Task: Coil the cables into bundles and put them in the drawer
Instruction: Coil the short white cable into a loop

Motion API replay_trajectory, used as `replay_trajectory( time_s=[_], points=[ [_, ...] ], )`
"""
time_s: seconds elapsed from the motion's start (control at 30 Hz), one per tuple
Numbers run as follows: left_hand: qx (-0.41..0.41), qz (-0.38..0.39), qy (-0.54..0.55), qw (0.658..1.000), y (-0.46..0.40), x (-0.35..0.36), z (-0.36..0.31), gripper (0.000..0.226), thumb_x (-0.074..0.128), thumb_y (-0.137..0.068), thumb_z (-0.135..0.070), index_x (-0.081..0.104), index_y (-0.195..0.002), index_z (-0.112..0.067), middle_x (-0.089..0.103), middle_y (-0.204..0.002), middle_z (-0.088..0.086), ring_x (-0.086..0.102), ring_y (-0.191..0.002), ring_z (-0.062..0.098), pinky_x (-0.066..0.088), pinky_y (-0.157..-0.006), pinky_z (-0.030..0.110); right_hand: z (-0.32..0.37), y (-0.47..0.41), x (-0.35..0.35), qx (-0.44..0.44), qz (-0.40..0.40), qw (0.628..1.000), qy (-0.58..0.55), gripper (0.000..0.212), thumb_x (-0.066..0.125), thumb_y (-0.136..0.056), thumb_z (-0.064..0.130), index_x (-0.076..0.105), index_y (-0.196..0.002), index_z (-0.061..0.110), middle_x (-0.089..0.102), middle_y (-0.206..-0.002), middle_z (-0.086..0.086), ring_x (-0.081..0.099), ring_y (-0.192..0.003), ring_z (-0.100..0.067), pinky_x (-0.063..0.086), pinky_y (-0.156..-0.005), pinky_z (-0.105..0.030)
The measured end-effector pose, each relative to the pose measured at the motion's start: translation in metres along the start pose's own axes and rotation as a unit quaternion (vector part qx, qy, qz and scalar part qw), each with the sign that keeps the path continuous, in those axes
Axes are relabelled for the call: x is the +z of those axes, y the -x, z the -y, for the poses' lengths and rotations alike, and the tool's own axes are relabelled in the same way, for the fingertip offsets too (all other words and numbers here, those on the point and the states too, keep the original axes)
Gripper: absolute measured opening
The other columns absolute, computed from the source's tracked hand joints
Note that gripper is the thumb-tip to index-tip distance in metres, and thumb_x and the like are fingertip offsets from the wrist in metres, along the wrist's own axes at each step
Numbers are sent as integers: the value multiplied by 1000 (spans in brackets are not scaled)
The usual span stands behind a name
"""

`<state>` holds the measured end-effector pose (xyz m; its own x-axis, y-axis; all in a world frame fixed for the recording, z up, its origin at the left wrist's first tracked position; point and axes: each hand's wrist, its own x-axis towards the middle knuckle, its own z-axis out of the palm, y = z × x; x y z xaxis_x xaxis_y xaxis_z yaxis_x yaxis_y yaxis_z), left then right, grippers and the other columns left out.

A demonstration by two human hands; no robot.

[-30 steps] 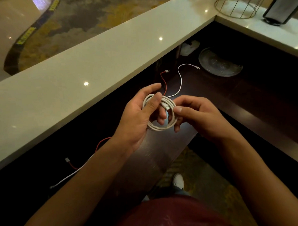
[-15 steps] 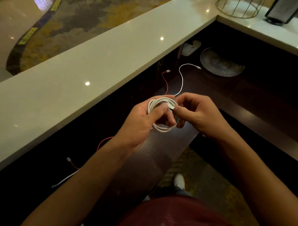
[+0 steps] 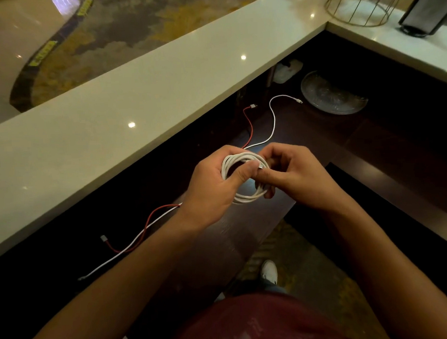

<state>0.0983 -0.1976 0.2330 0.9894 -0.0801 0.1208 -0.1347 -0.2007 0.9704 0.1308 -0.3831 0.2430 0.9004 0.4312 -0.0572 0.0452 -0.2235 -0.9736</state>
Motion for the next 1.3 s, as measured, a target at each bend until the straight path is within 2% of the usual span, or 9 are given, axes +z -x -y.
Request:
replay_trajectory(
  time_s=[0.13, 0.3, 0.47, 0.6, 0.67, 0.77, 0.93, 1.1, 1.3],
  points=[
    [-47, 15, 88, 995, -5, -9, 2, 18, 65, -96, -10, 67, -114, -5, 74, -90, 11, 71, -72, 15, 57, -68, 25, 6, 0, -6, 7, 44, 999, -30, 29, 72, -91, 14, 65, -116, 1, 72, -90, -23, 68, -68, -26, 57, -66, -42],
    [-58, 27, 120, 991, -4, -9, 5, 22, 64, -96, -5, 65, -118, -10, 74, -88, 6, 68, -66, 20, 57, -65, 28, -2, -2, 4, -1, 37, 999, -7, 35, 73, -90, 20, 65, -120, 5, 74, -88, -15, 71, -71, -29, 57, -68, -52],
    [-84, 22, 159, 983, -1, -11, 9, 22, 55, -101, -8, 62, -122, -5, 71, -86, 16, 70, -72, 21, 57, -70, 27, -8, -6, 7, -11, 4, 1000, 4, 26, 67, -97, 17, 66, -119, 4, 72, -86, -20, 70, -68, -28, 58, -61, -40],
    [-105, 21, 154, 982, 1, -21, 14, 26, 49, -104, -11, 65, -124, -6, 75, -93, 16, 72, -86, 23, 58, -79, 31, -10, -6, 2, -7, -12, 1000, -12, 20, 66, -97, 12, 67, -115, 3, 73, -80, -15, 67, -64, -25, 57, -59, -35],
    [-111, 17, 112, 987, 3, -25, 19, 25, 51, -104, -12, 67, -123, -8, 78, -94, 11, 73, -88, 18, 56, -80, 33, -12, -5, 0, -5, -23, 999, -22, 16, 66, -97, 11, 69, -111, 5, 73, -78, -14, 67, -63, -23, 56, -59, -33],
    [-100, 21, 67, 992, 5, -31, 24, 21, 57, -101, -10, 69, -118, -10, 78, -85, -1, 70, -76, 8, 54, -72, 25, -15, -6, 0, -1, -27, 999, -27, 15, 67, -96, 11, 69, -111, 9, 74, -78, -14, 66, -62, -24, 56, -59, -33],
    [-104, -7, 77, 992, 11, -31, 28, 31, 62, -98, -9, 64, -129, -12, 78, -87, 4, 70, -76, 12, 55, -72, 23, -24, -8, 6, 1, -29, 999, -19, 30, 68, -97, 12, 64, -127, 13, 74, -82, -17, 67, -63, -30, 59, -60, -42],
    [-116, -1, 81, 990, 31, -25, 41, 46, 64, -96, -5, 56, -138, -24, 77, -87, -5, 71, -87, 10, 56, -79, 22, -44, -2, 13, 16, -27, 999, -27, 35, 69, -95, 13, 65, -129, 16, 75, -89, -18, 67, -61, -29, 60, -61, -47],
    [-150, -49, 72, 985, 56, 1, 58, 43, 64, -96, -1, 60, -136, -14, 75, -82, -7, 66, -83, 7, 53, -79, 19, -78, 8, 10, 32, 37, 998, -37, 37, 68, -95, 11, 65, -132, 16, 74, -88, -15, 66, -60, -26, 59, -60, -40]
  ],
)
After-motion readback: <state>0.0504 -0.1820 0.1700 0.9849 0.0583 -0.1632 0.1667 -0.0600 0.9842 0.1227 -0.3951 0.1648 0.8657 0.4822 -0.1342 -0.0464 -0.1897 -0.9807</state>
